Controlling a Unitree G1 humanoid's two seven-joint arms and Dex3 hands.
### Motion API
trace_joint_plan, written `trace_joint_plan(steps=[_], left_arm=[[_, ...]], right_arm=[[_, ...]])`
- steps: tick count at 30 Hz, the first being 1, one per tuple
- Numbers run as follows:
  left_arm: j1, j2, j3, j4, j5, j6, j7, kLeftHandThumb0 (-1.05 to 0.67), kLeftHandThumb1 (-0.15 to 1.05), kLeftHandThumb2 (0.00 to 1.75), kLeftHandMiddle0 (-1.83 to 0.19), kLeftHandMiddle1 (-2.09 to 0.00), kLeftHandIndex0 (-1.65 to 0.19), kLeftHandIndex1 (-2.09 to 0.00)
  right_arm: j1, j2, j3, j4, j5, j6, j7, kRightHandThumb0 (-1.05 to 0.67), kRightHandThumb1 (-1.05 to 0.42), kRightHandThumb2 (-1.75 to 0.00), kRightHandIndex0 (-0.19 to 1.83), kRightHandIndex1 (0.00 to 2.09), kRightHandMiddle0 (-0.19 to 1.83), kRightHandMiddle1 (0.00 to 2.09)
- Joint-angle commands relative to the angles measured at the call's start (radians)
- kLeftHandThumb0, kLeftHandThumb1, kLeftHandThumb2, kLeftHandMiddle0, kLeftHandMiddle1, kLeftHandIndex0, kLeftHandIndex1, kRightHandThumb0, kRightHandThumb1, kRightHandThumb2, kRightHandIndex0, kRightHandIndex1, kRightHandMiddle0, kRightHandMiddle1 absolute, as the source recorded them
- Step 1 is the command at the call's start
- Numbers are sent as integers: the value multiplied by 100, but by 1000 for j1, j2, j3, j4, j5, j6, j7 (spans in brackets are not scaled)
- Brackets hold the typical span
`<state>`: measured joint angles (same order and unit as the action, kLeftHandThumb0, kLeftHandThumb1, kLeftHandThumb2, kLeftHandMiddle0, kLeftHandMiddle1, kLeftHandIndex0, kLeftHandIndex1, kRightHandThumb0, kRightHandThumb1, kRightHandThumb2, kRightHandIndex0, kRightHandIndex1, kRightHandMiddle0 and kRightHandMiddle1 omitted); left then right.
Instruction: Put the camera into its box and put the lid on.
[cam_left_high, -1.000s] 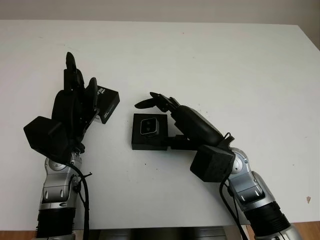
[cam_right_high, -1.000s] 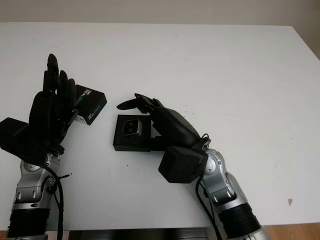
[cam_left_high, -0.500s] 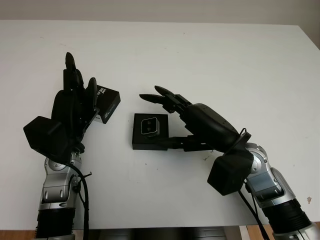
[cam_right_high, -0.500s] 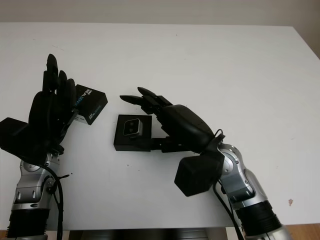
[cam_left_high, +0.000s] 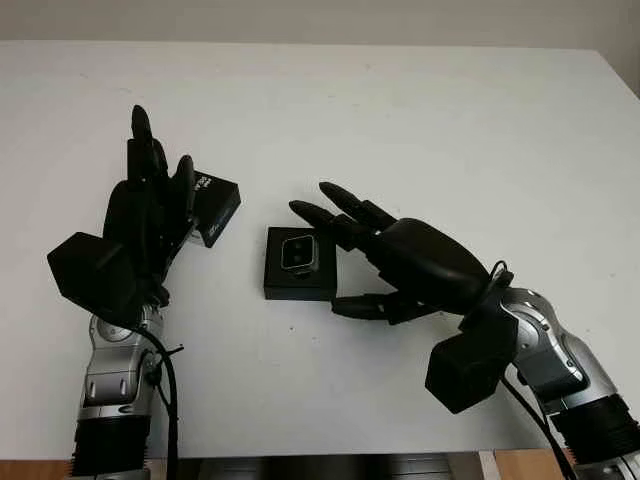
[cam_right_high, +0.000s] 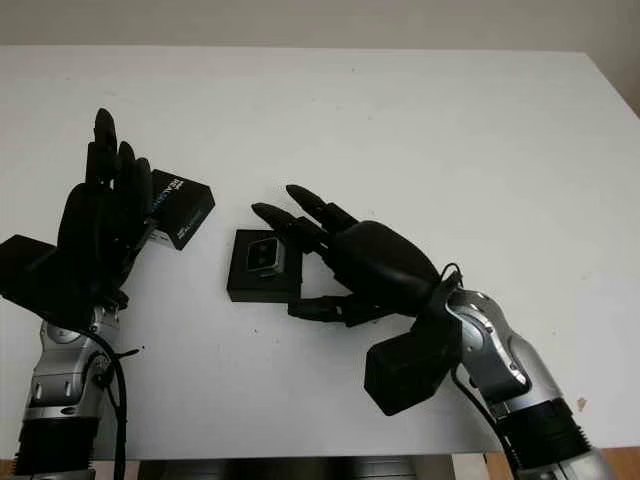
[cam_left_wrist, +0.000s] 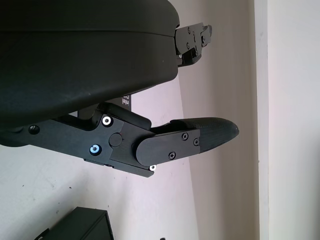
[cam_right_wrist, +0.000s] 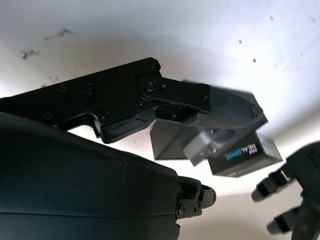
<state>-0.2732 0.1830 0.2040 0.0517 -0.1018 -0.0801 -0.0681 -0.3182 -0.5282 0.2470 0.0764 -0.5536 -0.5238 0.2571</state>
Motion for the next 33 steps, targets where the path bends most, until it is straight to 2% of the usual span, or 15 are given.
trace_joint_plan(steps=[1, 5, 21, 33], left_arm=[[5, 5, 2, -24, -2, 2, 3, -62, 105, 57, 19, 0, 19, 0], [7, 4, 2, -26, -2, 0, 3, -61, 105, 57, 19, 0, 19, 0], [8, 10, 4, -26, -6, 3, -2, -62, 105, 57, 19, 0, 19, 0], [10, 5, 4, -33, -7, 10, 3, -62, 105, 57, 19, 0, 19, 0]], right_arm=[[7, -9, 7, 10, -14, -11, -10, -84, -105, -64, -15, 4, -2, 10], [5, -17, 14, 18, -31, -15, -10, -85, -105, -65, -17, 4, 0, 11], [0, -48, 11, 45, -50, -44, -38, -84, -105, -60, -15, 6, 37, 27], [1, -70, 12, 16, -72, -18, -10, -85, -105, -60, -14, 6, 43, 31]])
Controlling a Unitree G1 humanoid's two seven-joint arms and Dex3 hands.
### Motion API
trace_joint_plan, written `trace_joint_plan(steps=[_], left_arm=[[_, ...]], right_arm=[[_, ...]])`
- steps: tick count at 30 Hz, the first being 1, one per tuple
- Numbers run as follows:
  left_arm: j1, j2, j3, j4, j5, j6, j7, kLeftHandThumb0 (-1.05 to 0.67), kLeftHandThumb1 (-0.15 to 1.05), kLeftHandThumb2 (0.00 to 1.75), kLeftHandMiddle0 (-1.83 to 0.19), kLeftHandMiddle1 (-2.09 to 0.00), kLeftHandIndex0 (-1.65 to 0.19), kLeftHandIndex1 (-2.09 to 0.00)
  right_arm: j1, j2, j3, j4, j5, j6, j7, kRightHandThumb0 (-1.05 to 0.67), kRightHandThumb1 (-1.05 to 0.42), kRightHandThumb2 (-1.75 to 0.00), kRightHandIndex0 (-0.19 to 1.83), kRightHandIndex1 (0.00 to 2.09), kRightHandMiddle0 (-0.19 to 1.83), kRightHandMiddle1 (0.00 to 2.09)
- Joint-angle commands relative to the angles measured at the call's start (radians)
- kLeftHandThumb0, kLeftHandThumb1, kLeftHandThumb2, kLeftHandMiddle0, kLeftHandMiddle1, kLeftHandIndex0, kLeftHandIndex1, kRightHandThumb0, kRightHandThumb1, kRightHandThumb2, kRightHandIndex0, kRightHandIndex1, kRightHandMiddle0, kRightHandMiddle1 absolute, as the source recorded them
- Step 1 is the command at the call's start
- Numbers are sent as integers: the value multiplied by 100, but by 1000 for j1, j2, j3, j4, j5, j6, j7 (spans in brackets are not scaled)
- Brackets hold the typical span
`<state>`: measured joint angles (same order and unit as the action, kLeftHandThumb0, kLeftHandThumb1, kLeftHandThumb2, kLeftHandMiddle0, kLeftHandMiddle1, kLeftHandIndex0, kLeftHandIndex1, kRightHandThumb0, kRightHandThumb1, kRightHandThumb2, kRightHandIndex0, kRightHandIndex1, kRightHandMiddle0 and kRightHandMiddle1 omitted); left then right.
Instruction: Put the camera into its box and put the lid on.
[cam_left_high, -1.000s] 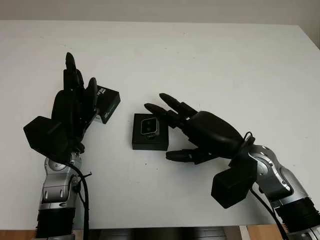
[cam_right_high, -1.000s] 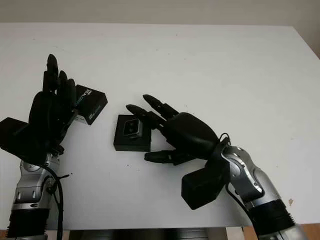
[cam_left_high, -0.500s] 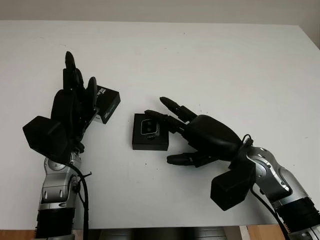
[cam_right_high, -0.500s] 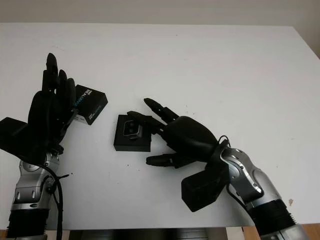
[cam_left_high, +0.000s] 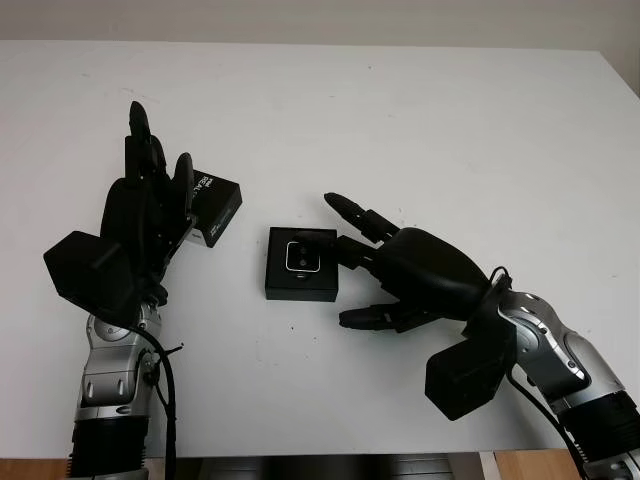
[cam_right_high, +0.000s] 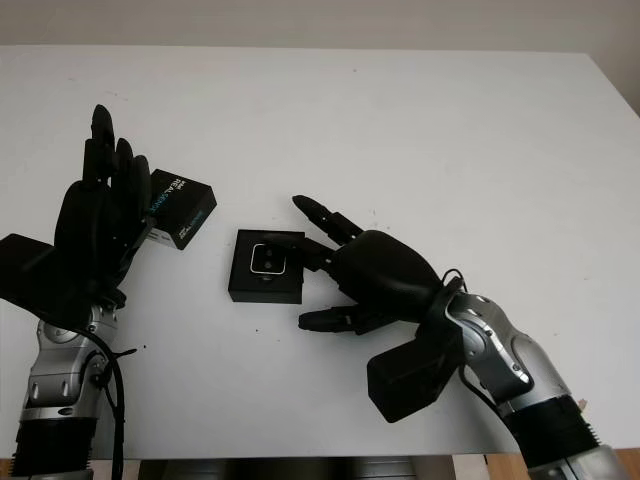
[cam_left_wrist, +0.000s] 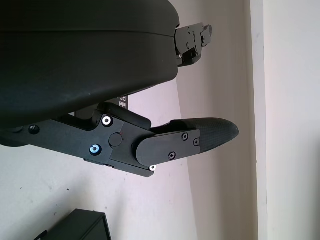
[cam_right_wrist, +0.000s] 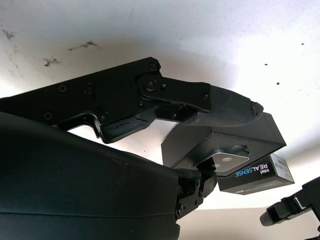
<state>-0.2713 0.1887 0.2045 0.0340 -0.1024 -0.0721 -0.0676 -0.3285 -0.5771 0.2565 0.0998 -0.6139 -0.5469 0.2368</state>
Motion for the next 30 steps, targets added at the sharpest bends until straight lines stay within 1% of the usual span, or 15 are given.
trace_joint_plan(steps=[1, 4, 6, 9, 11, 13, 16, 18, 22, 25, 27, 30], left_arm=[[8, -1, 4, -16, -7, 3, 4, -62, 105, 56, 19, 0, 19, 0], [7, -1, 5, -14, -6, 1, 5, -62, 105, 56, 19, 0, 19, 0], [7, 0, 5, -14, -4, 0, 6, -62, 105, 56, 19, 0, 19, 0], [9, 4, 5, -18, -5, 3, 3, -61, 105, 57, 19, 0, 19, 0], [8, 8, 6, -19, -2, 6, 4, -61, 105, 57, 19, 0, 19, 0], [7, 12, 8, -23, -4, 14, 2, -62, 105, 57, 19, 0, 19, 0], [4, 14, 11, -24, -8, 20, -1, -64, 105, 56, 19, 0, 19, 0], [3, 14, 13, -30, -11, 27, -1, -64, 105, 55, 19, 0, 19, 0], [2, 25, 14, -42, -13, 37, -12, -63, 105, 57, 19, 0, 19, 0], [2, 43, 15, -50, -9, 47, -22, -60, 105, 60, 19, 0, 19, 0], [0, 52, 18, -55, -10, 54, -24, -60, 105, 61, 19, 0, 19, 0], [-8, 67, 24, -58, -10, 66, -25, -60, 105, 60, 19, 0, 19, 0]], right_arm=[[11, -22, 3, -9, -13, 6, 12, -85, -105, -60, -14, 6, 43, 31], [11, -23, 2, -16, -14, 16, 19, -85, -105, -60, -13, 6, 43, 32], [11, -15, -2, -18, 2, 27, 25, -85, -105, -59, -13, 6, 39, 30], [9, 9, -17, -6, 44, 30, 6, -85, -105, -61, -13, 6, 19, 18], [9, 46, -40, 7, 119, 36, -10, -81, -105, -62, -12, 6, 9, 12], [11, 95, -69, 16, 231, 62, -9, -79, -105, -61, -10, 7, 5, 10], [-1, 168, -113, 23, 384, 120, -1, -73, -105, -55, -2, 9, 5, 9], [-19, 204, -136, 22, 448, 171, 3, -71, -105, -54, 1, 10, 6, 9], [-64, 241, -163, 9, 498, 296, 11, -73, -105, -56, 4, 10, 6, 8], [-98, 276, -186, 39, 531, 296, -6, -70, -105, -56, 10, 12, 9, 9], [-117, 304, -207, 54, 574, 322, -7, -69, -105, -55, 13, 13, 12, 11], [-143, 341, -247, 72, 684, 383, 27, -63, -105, -53, 10, 10, 9, 10]])
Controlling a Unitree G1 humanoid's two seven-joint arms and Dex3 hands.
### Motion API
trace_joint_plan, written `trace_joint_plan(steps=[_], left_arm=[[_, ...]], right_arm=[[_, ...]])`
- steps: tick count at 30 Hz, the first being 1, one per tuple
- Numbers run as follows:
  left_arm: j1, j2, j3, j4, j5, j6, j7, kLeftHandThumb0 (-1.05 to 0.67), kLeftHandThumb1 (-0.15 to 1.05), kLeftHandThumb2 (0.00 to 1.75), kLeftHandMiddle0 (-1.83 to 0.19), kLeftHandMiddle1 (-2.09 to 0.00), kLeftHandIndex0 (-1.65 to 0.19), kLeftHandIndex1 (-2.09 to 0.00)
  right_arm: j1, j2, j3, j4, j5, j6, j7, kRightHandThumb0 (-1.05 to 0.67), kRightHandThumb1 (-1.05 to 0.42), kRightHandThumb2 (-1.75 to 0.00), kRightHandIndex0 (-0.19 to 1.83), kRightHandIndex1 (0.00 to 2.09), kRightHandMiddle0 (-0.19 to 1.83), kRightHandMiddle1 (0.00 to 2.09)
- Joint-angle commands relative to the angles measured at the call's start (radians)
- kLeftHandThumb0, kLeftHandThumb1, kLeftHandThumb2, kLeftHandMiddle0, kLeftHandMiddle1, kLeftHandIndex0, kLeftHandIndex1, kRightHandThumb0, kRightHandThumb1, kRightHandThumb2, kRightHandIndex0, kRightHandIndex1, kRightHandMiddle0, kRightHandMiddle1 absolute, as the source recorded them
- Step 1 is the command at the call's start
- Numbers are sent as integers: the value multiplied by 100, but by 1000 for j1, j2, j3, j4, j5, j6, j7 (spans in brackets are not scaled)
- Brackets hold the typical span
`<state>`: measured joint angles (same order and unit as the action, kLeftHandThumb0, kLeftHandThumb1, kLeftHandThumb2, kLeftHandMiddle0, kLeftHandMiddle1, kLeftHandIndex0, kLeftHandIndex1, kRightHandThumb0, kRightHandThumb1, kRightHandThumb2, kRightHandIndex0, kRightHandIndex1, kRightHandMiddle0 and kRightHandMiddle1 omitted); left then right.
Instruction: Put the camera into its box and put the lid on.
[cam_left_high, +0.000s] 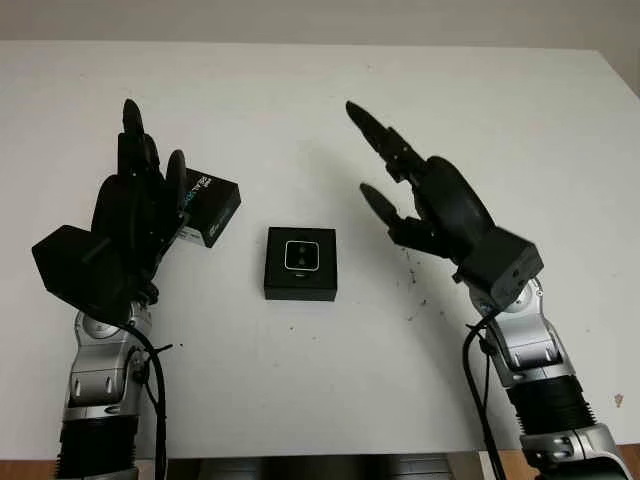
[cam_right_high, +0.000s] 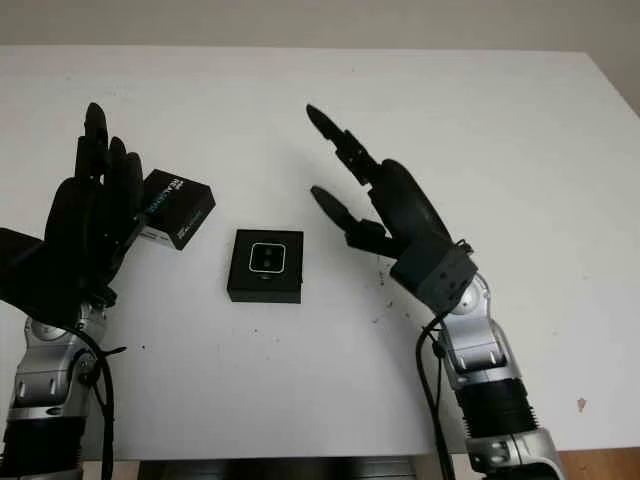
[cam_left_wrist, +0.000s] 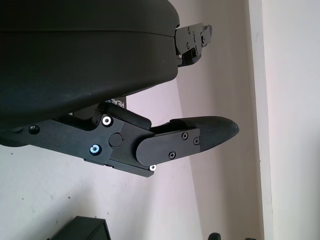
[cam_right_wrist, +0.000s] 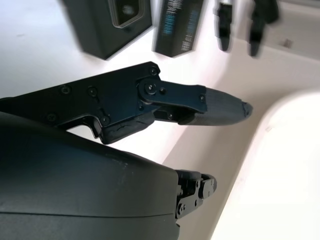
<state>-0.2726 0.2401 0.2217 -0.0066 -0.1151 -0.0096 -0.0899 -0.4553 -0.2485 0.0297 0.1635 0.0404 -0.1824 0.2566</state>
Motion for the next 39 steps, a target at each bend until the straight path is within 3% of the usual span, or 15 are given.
trace_joint_plan(steps=[1, 4, 7, 11, 13, 17, 20, 24, 30, 35, 39], left_arm=[[-10, 23, 9, -15, 2, 1, -8, -60, 105, 59, 19, 0, 19, 0], [-25, 56, 29, -4, -5, -20, -24, -58, 105, 55, 14, -3, 14, -3], [-50, 97, 47, 28, 29, -66, -10, -54, 105, 42, -9, -13, -5, -13], [-122, 245, 74, 113, 61, -98, -74, -43, 105, 28, -47, -29, -38, -34], [-160, 350, 64, 154, 81, -80, -155, -45, 105, 20, -51, -31, -36, -35], [-265, 571, -9, 235, 165, -69, -357, -54, 94, 5, -39, -20, -24, -24], [-348, 672, -81, 263, 225, -58, -480, -57, 89, 4, -35, -14, -21, -20], [-436, 737, -190, 295, 330, -69, -581, -63, 85, 4, -25, -6, -12, -12], [-546, 765, -377, 445, 547, -229, -649, -74, 84, 5, -1, -1, 3, -3], [-555, 779, -434, 464, 664, -327, -628, -70, 81, 4, 9, -3, 11, -2], [-575, 759, -464, 469, 727, -327, -635, -67, 82, 6, 9, -4, 12, -2]], right_arm=[[-23, 18, -32, 14, 56, 40, 16, -62, -105, -53, 9, 10, 7, 9], [-41, 24, -64, 18, 117, 111, 35, -64, -105, -53, 5, 8, 5, 8], [-48, 28, -88, 14, 159, 156, 47, -64, -105, -58, 2, 6, 2, 8], [-43, 40, -117, -16, 194, 234, 22, -57, -105, -62, 0, 5, -1, 7], [-42, 40, -122, -20, 196, 246, 20, -57, -105, -62, 0, 5, -1, 6], [-42, 41, -125, -23, 188, 256, 13, -57, -105, -62, 1, 5, 0, 7], [-42, 43, -126, -25, 187, 261, 9, -57, -105, -62, 0, 5, -1, 7], [-44, 51, -132, -14, 196, 258, 10, -57, -105, -63, 0, 5, -1, 7], [-43, 51, -141, -20, 197, 280, 5, -57, -105, -64, -1, 5, -1, 7], [-41, 49, -142, -19, 190, 276, 8, -56, -105, -65, -1, 5, -2, 7], [-41, 52, -144, -13, 194, 275, 9, -56, -105, -64, -1, 5, -2, 7]])
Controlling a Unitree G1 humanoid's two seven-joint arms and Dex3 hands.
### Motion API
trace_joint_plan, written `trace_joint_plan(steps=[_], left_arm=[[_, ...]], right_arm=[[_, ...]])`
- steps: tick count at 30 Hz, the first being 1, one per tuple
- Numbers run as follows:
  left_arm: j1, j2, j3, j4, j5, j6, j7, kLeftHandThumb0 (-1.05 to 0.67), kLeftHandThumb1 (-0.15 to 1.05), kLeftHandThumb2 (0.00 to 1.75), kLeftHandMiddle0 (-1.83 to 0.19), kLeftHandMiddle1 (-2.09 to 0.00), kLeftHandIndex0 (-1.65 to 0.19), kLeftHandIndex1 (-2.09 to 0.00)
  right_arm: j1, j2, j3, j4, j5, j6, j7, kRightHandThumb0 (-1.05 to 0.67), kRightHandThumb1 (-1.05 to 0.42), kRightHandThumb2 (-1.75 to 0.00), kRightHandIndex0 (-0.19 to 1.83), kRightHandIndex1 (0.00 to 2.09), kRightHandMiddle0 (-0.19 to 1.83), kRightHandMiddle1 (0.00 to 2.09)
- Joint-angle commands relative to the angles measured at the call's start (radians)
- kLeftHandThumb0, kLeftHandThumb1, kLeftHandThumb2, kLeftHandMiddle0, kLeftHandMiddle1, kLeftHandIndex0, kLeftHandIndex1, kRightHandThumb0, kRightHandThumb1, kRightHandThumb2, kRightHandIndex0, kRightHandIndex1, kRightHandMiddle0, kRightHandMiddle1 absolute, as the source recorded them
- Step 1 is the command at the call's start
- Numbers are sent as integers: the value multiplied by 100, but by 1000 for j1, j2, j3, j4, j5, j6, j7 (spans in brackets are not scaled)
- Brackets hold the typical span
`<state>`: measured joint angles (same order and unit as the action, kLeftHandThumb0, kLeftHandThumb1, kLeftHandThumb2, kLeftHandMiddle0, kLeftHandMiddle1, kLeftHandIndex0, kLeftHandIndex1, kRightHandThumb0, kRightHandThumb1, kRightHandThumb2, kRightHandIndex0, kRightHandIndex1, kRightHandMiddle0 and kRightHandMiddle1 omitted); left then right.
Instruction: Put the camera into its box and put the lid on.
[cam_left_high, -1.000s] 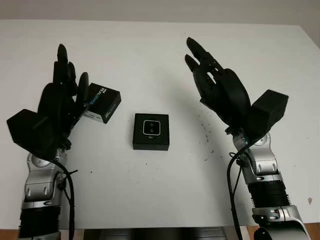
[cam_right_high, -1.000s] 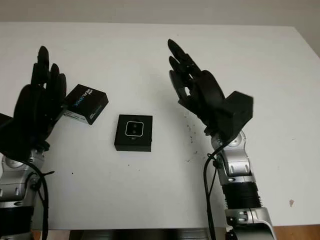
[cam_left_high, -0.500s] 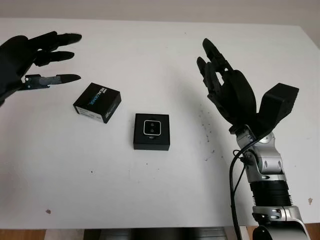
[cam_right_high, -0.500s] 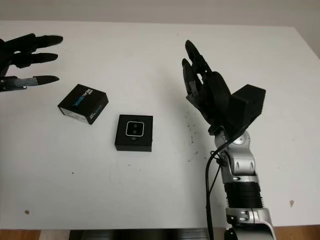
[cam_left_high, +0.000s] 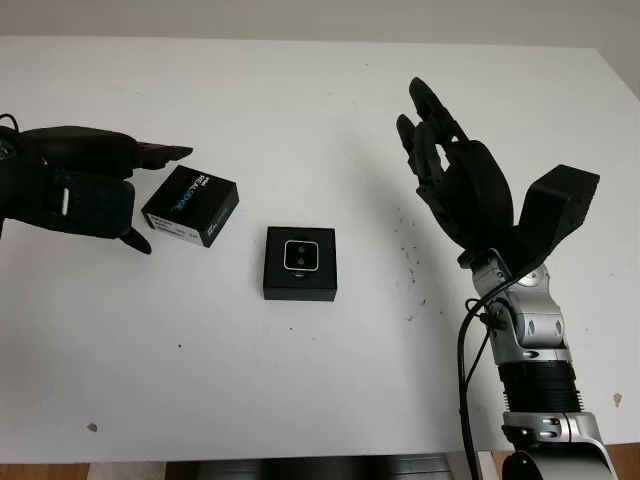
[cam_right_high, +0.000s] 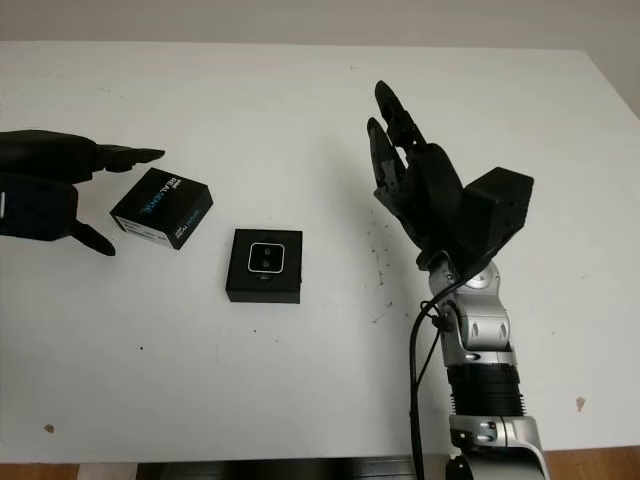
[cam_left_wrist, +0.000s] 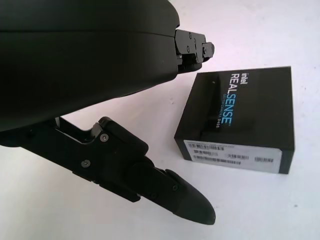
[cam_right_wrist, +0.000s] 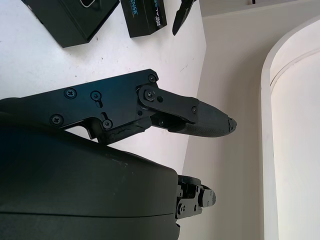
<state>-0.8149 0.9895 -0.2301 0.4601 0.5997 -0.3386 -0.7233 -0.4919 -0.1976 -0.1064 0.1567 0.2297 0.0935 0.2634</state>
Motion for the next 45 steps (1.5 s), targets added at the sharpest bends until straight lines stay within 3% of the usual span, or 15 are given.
trace_joint_plan(steps=[1, 15, 23, 29, 38, 45], left_arm=[[-40, 1, -20, 14, 24, 3, 1, -66, 81, 5, 9, -4, 13, -2], [-134, -77, -73, 233, 103, -37, 194, -64, 83, 6, 14, -4, 15, -4], [-194, -103, -80, 329, 61, -72, 160, -66, 83, 5, 9, -7, 8, -8], [-217, -111, -103, 357, 66, -74, 134, -68, 83, 5, -3, -9, 2, -9], [-215, -121, -108, 325, 43, -24, 48, -60, 82, 5, 1, -6, 2, -8], [-203, -125, -129, 288, 78, -17, 48, -59, 82, 5, 3, -5, 2, -7]], right_arm=[[-4, 0, -7, -4, 3, -2, 4, -57, -105, -64, -1, 5, -2, 7], [9, 3, -3, -9, -2, 20, -2, -58, -105, -62, -2, 4, -2, 8], [14, 7, -3, 10, -6, 1, 12, -57, -105, -63, -1, 5, -2, 8], [17, 9, -5, 16, -7, -7, 12, -57, -105, -62, -1, 5, -2, 8], [17, 11, -6, 21, -8, -13, 9, -57, -105, -62, -1, 5, -2, 8], [16, 12, -6, 40, -8, -50, 20, -55, -105, -63, -1, 5, -3, 8]])
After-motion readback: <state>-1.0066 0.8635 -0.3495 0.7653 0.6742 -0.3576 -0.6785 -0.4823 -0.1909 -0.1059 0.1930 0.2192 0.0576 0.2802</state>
